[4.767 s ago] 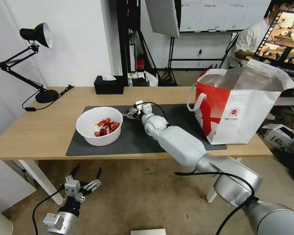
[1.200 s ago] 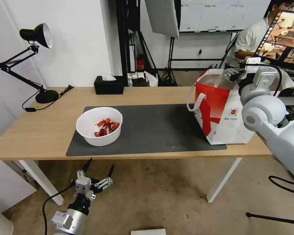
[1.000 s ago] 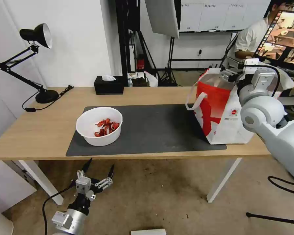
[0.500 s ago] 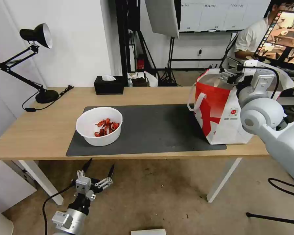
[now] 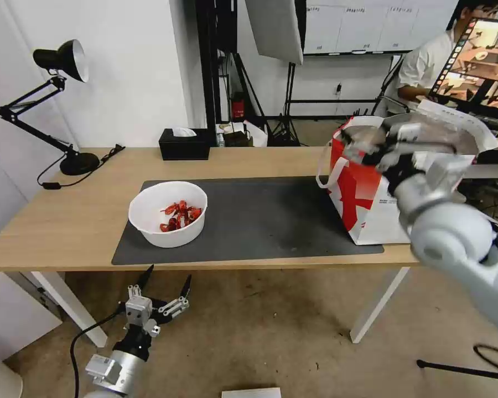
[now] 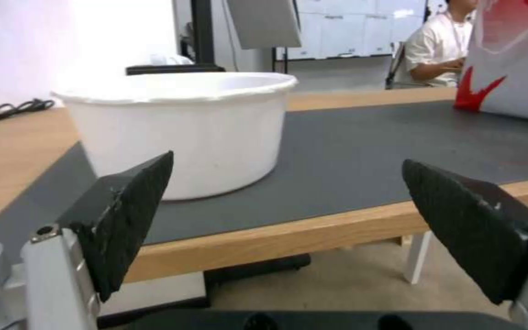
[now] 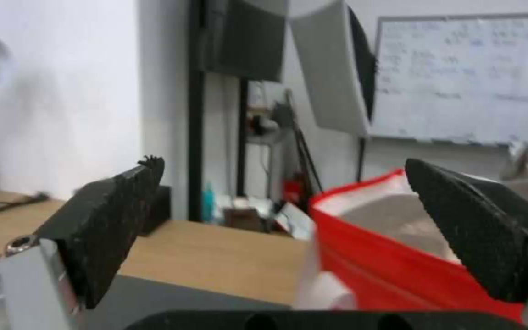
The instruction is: Pick up the trash from the table and place it into the takeout bag.
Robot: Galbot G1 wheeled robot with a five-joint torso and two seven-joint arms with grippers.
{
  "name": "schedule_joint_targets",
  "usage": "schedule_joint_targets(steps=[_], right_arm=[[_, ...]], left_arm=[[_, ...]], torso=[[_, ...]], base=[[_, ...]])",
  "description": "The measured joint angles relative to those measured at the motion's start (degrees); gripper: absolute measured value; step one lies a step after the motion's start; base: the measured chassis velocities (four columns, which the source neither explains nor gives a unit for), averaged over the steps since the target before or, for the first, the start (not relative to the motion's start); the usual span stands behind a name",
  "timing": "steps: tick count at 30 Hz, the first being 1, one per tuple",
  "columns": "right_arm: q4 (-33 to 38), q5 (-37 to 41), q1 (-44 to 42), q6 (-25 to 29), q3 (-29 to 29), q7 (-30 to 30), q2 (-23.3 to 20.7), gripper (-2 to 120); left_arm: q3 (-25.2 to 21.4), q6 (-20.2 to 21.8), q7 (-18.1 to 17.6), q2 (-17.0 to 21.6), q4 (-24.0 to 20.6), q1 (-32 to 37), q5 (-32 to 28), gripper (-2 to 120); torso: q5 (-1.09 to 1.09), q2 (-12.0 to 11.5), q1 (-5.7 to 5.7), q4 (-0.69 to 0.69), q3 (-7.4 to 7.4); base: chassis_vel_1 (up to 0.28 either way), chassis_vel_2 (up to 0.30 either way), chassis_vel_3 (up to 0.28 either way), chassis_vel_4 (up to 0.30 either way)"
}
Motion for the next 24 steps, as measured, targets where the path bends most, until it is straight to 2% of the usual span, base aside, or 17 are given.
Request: schedule_joint_targets(steps=[4,7,8,11,12,15,24], right_arm=[[1.61,-5.52,-5.66,2.69,1.01,-1.81,2.21,100],[3.53,-9.97,-14.55,3.77,4.10,-1.96,4.27,100],[3.53,-9.97,-14.55,3.77,4.10,-1.96,4.27,100],[4.14,-14.92,-24.90,6.20,6.97,-2.13,7.16,100],[4.14,-14.92,-24.90,6.20,6.97,-2.13,7.16,100],[4.26,-19.12,-32.60,9.06,8.47,-2.17,10.43,100],[2.75,-24.15,-41.97,11.60,8.61,-0.33,15.81,100]], left_arm=[[-1.48,-0.31,0.00,-0.81,-0.95,1.31,0.02,100],[-1.82,-0.37,0.02,-0.87,-1.16,1.46,0.02,100],[-1.82,-0.37,0.02,-0.87,-1.16,1.46,0.02,100],[-1.83,-0.43,0.02,-0.94,-1.16,1.53,0.06,100],[-1.83,-0.43,0.02,-0.94,-1.16,1.53,0.06,100],[-1.65,-0.43,0.02,-1.03,-1.16,1.54,0.20,100],[-1.60,-0.44,0.02,-0.95,-1.47,2.11,0.37,100]], torso=[[0.02,0.00,0.00,0.04,0.00],[0.00,0.00,0.00,0.01,0.00],[0.00,0.00,0.00,0.01,0.00],[0.01,0.00,0.00,0.01,0.00],[0.01,0.00,0.00,0.01,0.00],[0.00,0.00,0.00,0.01,0.00],[0.01,0.00,0.00,0.01,0.00]], base=[[0.000,0.000,0.000,0.000],[0.000,0.000,0.000,0.000],[0.000,0.000,0.000,0.000],[0.000,0.000,0.000,0.000],[0.000,0.000,0.000,0.000],[0.000,0.000,0.000,0.000],[0.000,0.000,0.000,0.000]])
